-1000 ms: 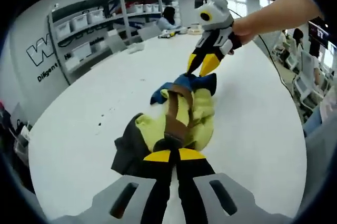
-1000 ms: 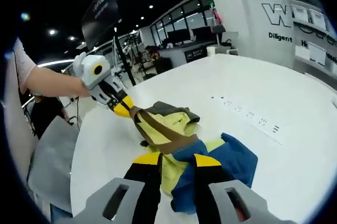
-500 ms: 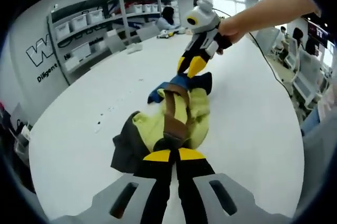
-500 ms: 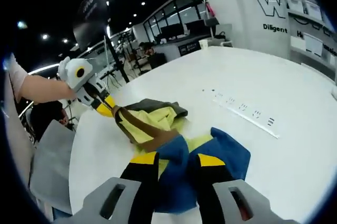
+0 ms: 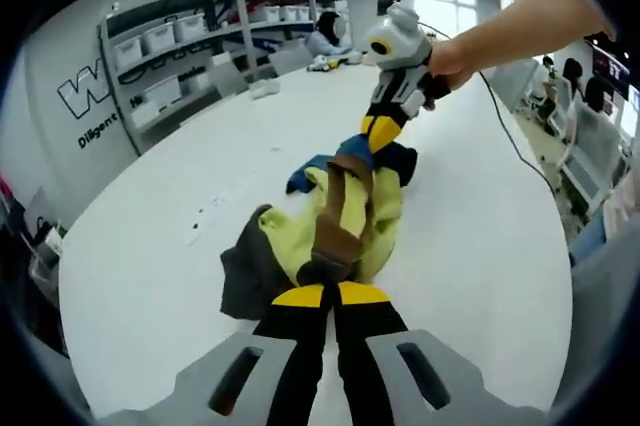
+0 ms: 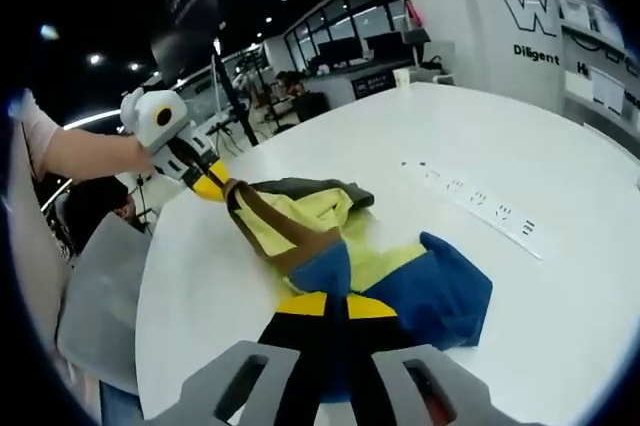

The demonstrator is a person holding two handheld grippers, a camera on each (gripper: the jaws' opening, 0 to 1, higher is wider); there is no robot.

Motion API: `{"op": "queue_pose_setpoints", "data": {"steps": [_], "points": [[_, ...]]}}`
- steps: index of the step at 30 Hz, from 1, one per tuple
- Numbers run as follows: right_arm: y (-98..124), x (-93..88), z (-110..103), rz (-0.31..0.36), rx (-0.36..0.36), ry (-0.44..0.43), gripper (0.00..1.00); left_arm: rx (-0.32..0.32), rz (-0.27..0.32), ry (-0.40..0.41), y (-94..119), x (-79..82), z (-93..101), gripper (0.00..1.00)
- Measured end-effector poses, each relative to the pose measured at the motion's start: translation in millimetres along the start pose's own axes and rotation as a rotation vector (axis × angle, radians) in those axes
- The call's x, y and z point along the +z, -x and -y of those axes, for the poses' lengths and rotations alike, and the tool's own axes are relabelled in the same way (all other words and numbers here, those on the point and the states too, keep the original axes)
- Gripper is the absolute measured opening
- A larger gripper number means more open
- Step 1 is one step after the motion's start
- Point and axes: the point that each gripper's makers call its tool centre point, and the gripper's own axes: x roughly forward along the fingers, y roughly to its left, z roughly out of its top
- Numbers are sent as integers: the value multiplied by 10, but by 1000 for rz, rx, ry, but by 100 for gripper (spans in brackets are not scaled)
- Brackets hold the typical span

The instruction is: Fold the garment on the visible template until the final outline fits inside the template.

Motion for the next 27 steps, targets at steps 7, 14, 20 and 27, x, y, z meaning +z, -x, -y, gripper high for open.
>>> {"op": "queue_pose_setpoints", "data": {"steps": [7,14,20,27], "points": [[253,-25,-344,12,36,44,0,-10,8,5,200,48,207,7],[456,-157,-793,6,83,79,0,-28,5,27,369,-34,510,7],[639,-261,-1082,8,105,84,0,-67,6,37,566,-87,863,7],[846,-373,-1514,7,156,97,0,-106,16,68,900,-135,1248,7]]}}
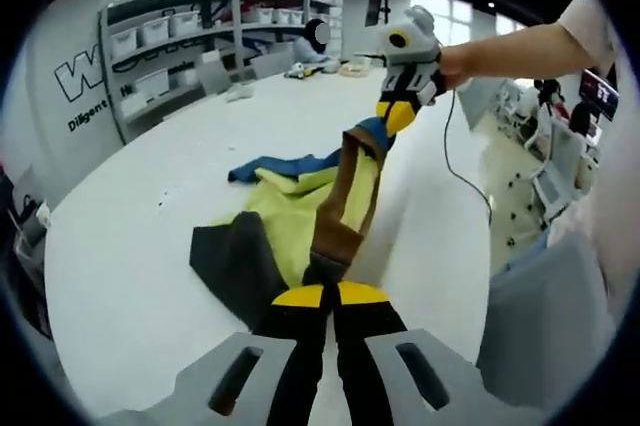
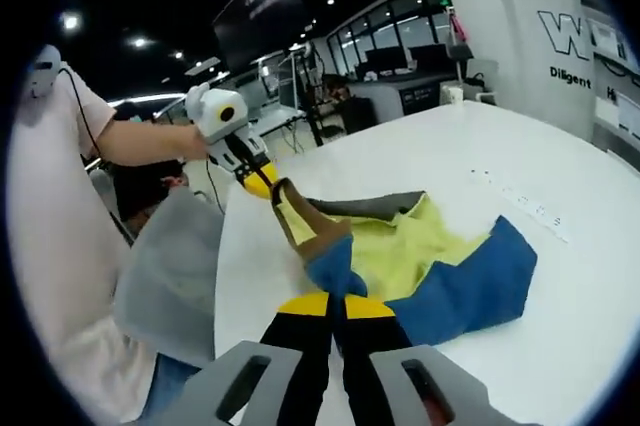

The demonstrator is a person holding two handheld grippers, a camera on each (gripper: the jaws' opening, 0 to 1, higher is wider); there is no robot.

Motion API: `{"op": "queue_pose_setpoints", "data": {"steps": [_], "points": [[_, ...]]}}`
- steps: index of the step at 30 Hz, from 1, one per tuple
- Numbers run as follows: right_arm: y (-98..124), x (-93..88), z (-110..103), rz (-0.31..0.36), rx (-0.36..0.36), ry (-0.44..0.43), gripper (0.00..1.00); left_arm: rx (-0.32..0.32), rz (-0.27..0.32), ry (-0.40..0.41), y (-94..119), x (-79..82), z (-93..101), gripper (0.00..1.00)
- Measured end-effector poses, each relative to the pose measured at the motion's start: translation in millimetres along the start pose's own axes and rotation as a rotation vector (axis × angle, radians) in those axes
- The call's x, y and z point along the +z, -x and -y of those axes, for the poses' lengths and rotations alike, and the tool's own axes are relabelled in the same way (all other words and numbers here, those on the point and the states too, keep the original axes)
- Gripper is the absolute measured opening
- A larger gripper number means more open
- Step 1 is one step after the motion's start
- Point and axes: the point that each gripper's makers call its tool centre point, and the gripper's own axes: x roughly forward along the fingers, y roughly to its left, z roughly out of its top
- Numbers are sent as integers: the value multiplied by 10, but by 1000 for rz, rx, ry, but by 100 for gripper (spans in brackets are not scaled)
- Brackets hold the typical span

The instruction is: Fold the garment on the visible template until the final outline fits inside the template.

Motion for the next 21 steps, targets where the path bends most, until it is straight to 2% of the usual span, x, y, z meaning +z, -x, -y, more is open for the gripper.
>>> {"op": "queue_pose_setpoints", "data": {"steps": [10,13,15,17,20,21], "points": [[162,-113,-615,-17,72,30,0,-26,23,43,377,-150,447,7],[197,-106,-722,-16,93,31,0,-37,38,60,458,-118,525,7],[214,-82,-729,-14,96,34,0,-40,57,63,501,-49,527,7],[223,-30,-638,2,75,32,0,-34,74,65,502,30,455,7],[220,72,-428,31,34,19,0,-13,88,63,451,152,284,7],[216,121,-299,40,1,13,0,-9,98,65,416,214,200,7]]}}
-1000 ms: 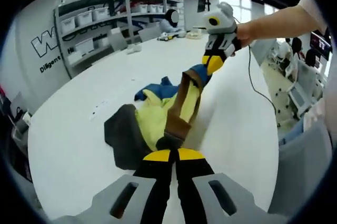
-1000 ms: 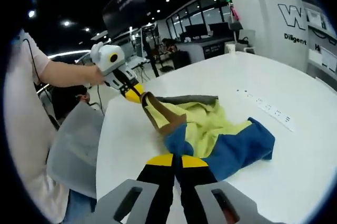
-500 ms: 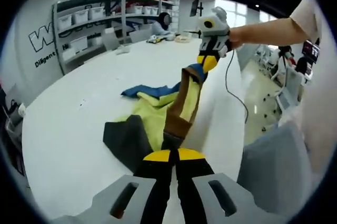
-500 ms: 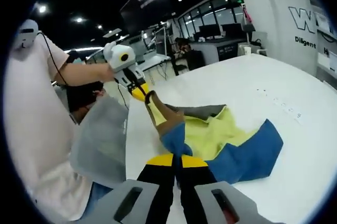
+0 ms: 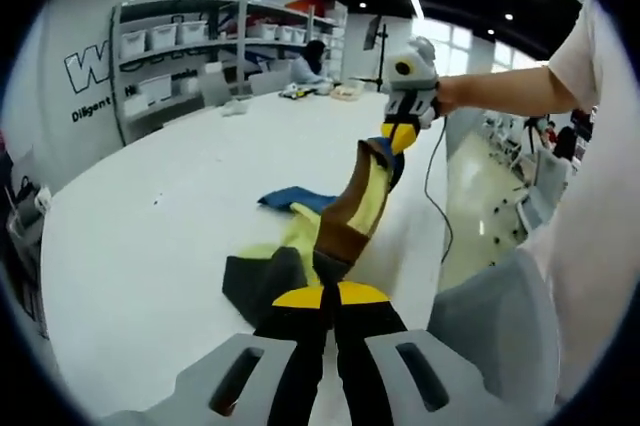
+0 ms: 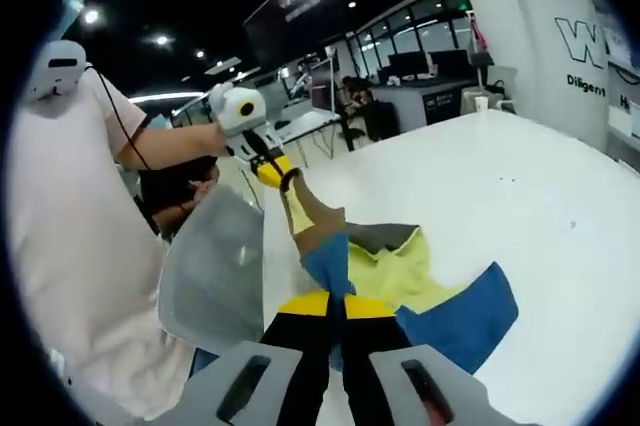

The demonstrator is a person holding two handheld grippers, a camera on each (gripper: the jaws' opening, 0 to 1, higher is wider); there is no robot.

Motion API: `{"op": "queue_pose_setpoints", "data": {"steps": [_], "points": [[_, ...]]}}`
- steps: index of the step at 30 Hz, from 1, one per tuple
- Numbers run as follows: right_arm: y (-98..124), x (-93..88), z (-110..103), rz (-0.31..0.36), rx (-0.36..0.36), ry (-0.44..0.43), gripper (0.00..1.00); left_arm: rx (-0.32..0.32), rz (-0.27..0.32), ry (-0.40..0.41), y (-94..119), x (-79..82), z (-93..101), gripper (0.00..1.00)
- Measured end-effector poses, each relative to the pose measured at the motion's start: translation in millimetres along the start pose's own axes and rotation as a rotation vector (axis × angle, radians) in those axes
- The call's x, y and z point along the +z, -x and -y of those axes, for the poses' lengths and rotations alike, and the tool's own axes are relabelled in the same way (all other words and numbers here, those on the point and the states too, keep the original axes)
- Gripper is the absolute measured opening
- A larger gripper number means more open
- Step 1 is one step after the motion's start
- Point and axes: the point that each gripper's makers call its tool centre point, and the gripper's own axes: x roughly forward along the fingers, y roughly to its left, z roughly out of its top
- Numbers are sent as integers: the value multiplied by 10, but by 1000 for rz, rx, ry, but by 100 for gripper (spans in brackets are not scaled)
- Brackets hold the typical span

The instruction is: Fold the garment on the visible template until the final outline fits inside the template.

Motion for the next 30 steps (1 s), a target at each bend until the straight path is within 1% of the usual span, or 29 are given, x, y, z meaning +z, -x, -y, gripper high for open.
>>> {"op": "queue_pose_setpoints", "data": {"steps": [1,4,5,7,10,11,13,14,17,19,20,21,22,23,25,27,28,30], "points": [[-5,25,56,1,-3,0,0,6,5,0,-28,44,-62,7],[-42,178,282,26,-50,0,0,27,25,-4,-114,230,-301,7],[-45,218,355,32,-60,0,0,38,35,-5,-157,312,-416,7],[-58,300,517,46,-90,-9,0,60,32,-3,-221,391,-590,7],[-88,408,805,55,-134,-19,0,75,49,7,-351,550,-857,7],[-108,444,935,58,-155,-29,0,78,53,17,-419,604,-958,7],[-129,467,1189,54,-195,-31,0,86,56,18,-516,658,-1100,7],[-134,475,1298,51,-225,-37,0,93,56,23,-596,683,-1213,7],[-206,484,1604,47,-259,-48,0,101,59,60,-793,717,-1439,7],[-265,446,1793,40,-286,-80,0,118,41,68,-940,696,-1584,7],[-303,415,1895,33,-298,-85,0,130,35,86,-1023,681,-1671,7],[-321,388,1971,26,-312,-96,0,133,30,90,-1085,668,-1722,7],[-352,346,2073,27,-329,-134,0,140,24,94,-1146,654,-1774,7],[-382,316,2124,22,-331,-139,0,152,10,109,-1225,620,-1836,7],[-452,230,2247,-3,-346,-141,0,171,0,135,-1341,574,-1933,7],[-513,119,2396,-34,-353,-162,0,176,-14,162,-1449,514,-1996,7],[-532,86,2474,-38,-361,-161,0,186,-22,169,-1488,485,-2032,7],[-578,4,2576,-59,-388,-172,0,190,-41,193,-1590,403,-2088,7]]}}
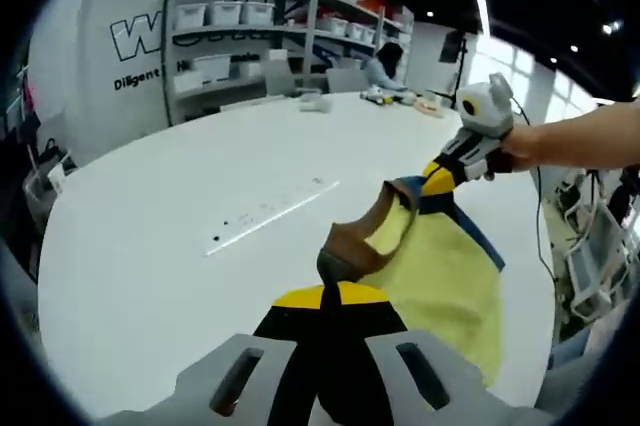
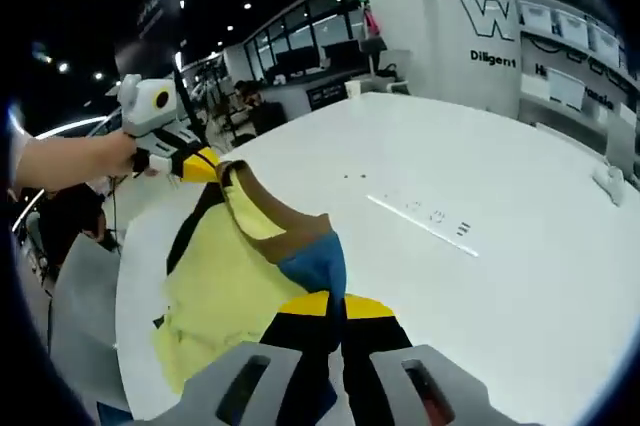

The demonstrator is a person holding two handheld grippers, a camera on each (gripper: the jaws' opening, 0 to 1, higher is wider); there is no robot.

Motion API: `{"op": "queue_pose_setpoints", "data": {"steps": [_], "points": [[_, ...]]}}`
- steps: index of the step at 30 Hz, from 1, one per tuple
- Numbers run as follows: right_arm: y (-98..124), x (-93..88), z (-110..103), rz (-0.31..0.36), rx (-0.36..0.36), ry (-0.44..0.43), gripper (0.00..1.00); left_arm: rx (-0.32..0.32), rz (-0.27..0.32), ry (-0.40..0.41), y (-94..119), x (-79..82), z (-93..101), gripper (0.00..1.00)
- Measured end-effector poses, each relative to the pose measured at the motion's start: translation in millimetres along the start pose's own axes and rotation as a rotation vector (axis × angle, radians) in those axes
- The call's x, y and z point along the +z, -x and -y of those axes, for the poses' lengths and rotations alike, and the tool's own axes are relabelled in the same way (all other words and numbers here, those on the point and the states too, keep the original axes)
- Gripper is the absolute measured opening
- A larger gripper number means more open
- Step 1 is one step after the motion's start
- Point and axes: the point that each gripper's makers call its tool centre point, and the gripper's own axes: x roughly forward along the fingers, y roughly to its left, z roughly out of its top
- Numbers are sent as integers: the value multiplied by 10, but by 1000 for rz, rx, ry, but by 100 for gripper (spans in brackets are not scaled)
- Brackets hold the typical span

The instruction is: Fold the garment on the visible template until the final outline fits inside the template.

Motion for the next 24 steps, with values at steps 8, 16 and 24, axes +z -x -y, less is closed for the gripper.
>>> {"op": "queue_pose_setpoints", "data": {"steps": [8,16,24], "points": [[-309,-131,183,-49,-43,1,0,48,-65,44,-299,-186,-250,7],[-460,-194,300,-63,-84,-7,0,87,-83,60,-373,-248,-343,13],[-347,-165,279,-13,-90,-48,11,88,-73,56,-191,-335,-293,16]]}}
